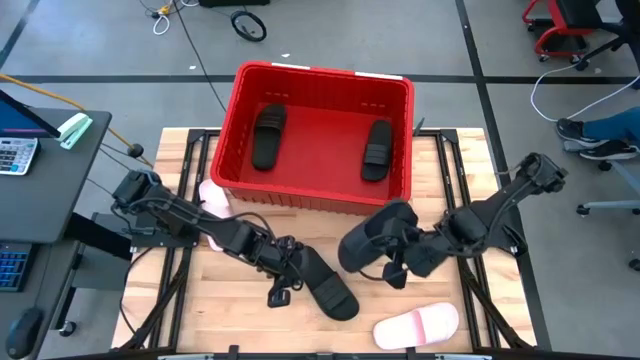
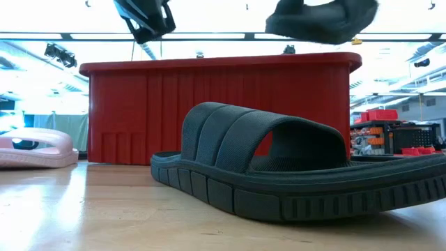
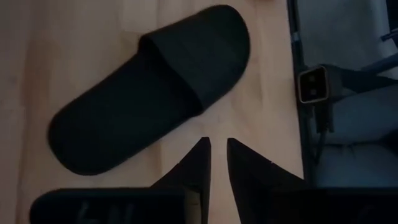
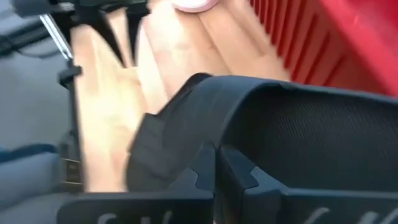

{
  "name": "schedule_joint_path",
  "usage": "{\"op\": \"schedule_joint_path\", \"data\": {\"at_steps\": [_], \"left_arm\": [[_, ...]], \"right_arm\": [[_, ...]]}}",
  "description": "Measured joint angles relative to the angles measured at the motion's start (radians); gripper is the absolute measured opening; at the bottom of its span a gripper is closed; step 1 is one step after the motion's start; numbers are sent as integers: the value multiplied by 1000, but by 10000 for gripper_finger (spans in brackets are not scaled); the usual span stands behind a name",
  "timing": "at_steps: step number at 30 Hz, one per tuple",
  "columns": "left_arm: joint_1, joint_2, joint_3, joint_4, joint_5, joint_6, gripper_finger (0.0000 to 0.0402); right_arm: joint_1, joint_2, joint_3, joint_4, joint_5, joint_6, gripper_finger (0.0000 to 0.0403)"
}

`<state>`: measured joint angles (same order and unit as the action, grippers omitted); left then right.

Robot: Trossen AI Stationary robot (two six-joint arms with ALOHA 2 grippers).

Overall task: Pick and place slides into bin
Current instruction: Put the black slide into the bin

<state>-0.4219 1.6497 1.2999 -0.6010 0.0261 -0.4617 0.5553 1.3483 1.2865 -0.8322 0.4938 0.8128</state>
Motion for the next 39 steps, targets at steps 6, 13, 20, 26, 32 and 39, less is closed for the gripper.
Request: {"op": "schedule_joint_path", "data": {"at_steps": [6, 13, 20, 26, 32, 39], "left_arm": [[-56, 0, 0, 0, 0, -24, 45], [-99, 0, 0, 0, -1, -26, 34], [-102, 0, 0, -1, 0, -25, 27], [-49, 0, 0, -1, -25, 2, 26], [12, -3, 2, -24, -34, 1, 12], [64, -3, 2, -71, -33, 7, 9]], "right_arm": [[-123, -3, 0, -11, 2, -263, 4], [-290, -56, 0, 58, -28, -403, 4], [-439, -144, 0, 144, -48, -687, 4], [-655, -132, 0, 215, -200, -885, 4], [-906, -60, 7, 239, -397, -1008, 4], [-1146, 107, 121, 227, -593, -1060, 4]]}}
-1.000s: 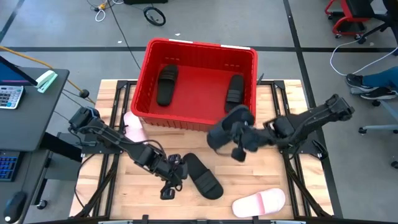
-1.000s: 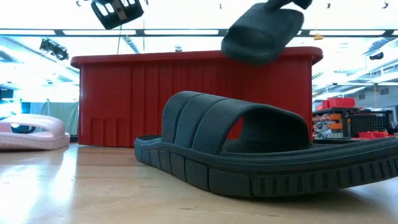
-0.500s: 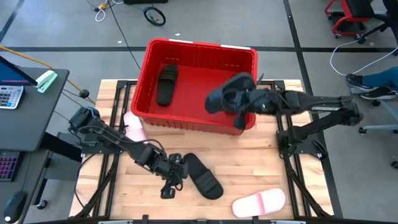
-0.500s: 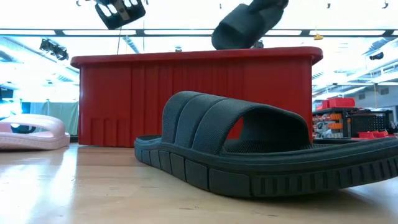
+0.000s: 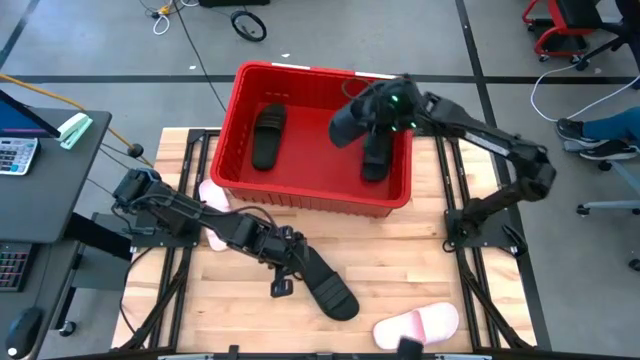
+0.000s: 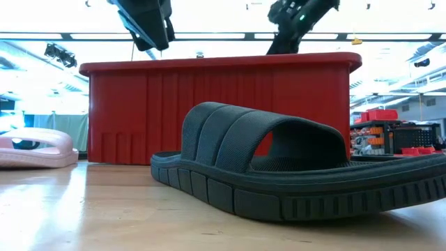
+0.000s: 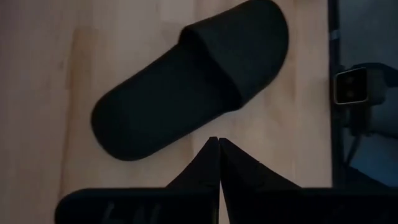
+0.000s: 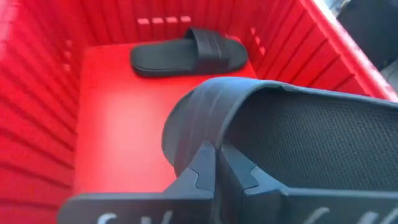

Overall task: Pick and place slides into bin
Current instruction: Put the black slide into the bin

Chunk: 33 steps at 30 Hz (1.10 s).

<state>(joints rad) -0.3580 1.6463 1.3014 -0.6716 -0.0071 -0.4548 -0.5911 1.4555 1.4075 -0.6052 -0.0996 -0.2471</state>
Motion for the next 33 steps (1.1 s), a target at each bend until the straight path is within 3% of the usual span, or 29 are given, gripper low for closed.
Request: {"op": "schedule_joint_path", "data": {"at_steps": [7, 16, 24, 28, 33], "left_arm": [[46, 0, 0, -15, -7, 56, 17], [66, 0, 0, -145, -111, 42, 9], [63, 0, 0, -192, -150, 21, 28], [63, 0, 0, -194, -150, 21, 22], [63, -1, 0, -194, -150, 21, 10]], "right_arm": [[-101, 263, 139, -59, -119, -38, 4], [-109, 476, 357, -214, -136, -68, 4], [-110, 584, 413, -349, -196, -43, 4], [-127, 613, 413, -402, -258, -41, 3], [-133, 609, 413, -401, -253, -41, 20]]}}
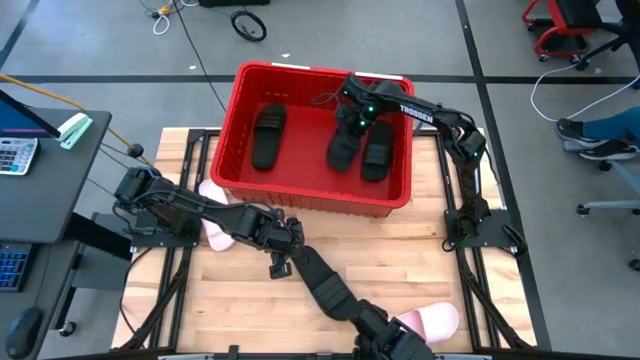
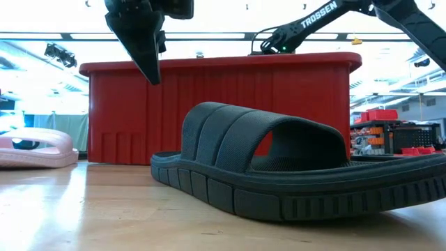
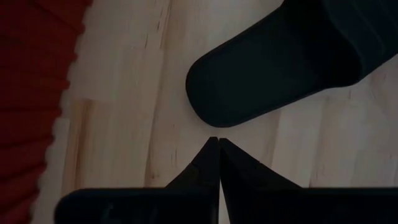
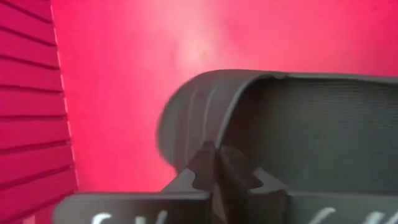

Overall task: Pick and place slides into bin
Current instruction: Put the black slide into the bin

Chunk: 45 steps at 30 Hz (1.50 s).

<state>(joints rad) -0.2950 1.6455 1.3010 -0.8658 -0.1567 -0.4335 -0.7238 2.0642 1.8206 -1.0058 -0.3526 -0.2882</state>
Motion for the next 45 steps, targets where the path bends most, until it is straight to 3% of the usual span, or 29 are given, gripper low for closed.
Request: {"op": "schedule_joint_path", "data": {"at_steps": [7, 20, 28, 32, 35, 37, 40, 45], "left_arm": [[0, 0, 0, -1, 0, -1, 16], [-1, 0, 0, -1, 0, -1, 8], [-1, 0, 0, -1, 0, -1, 24], [0, 0, 0, 12, 1, -4, 29], [1, 0, -1, 35, 9, -27, 27], [0, 0, -1, 37, 67, 7, 26], [-8, 3, -1, 46, 136, 56, 30], [-38, 13, -1, 88, 144, 90, 57]], "right_arm": [[9, -3, 0, 0, 136, 48, 60], [16, -19, -2, 8, 189, 84, 136], [36, -205, -2, 8, 233, 117, 131], [61, -339, -2, 8, 232, 223, 128], [103, -433, -2, 8, 222, 338, 128], [151, -485, -2, 7, 216, 404, 128], [248, -549, -12, 5, 214, 424, 128], [434, -622, -48, 1, 232, 465, 128]]}}
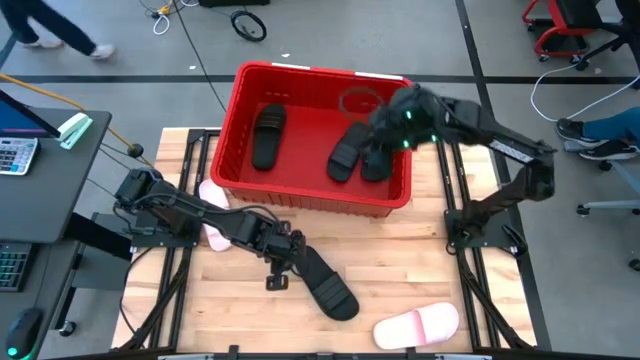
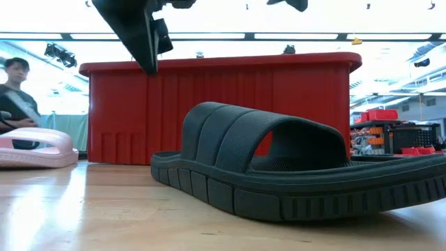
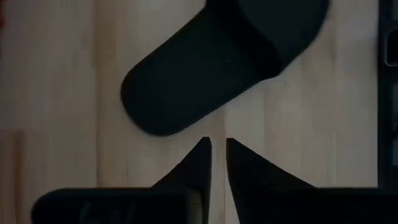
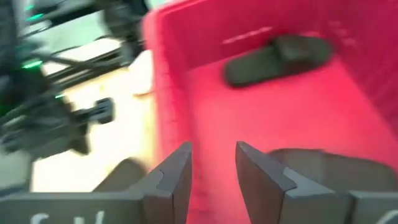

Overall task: Pick and place slides into bin
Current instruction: Put the black slide into the bin

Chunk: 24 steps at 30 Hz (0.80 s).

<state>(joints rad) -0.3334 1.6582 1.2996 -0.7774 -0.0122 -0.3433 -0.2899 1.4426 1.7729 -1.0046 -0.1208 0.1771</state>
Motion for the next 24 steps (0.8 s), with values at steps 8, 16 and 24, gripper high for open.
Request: {"op": "schedule_joint_path", "data": {"at_steps": [8, 16, 24], "left_arm": [[-32, 27, 3, 288, 165, 76, 132], [0, 128, 0, 327, 166, -138, 206], [-2, 225, 2, 427, 246, -221, 214]], "right_arm": [[265, 3, -15, 5, 187, 12, 128], [396, 39, -15, 2, 225, 22, 128], [464, 43, -15, -10, 226, 62, 128]]}}
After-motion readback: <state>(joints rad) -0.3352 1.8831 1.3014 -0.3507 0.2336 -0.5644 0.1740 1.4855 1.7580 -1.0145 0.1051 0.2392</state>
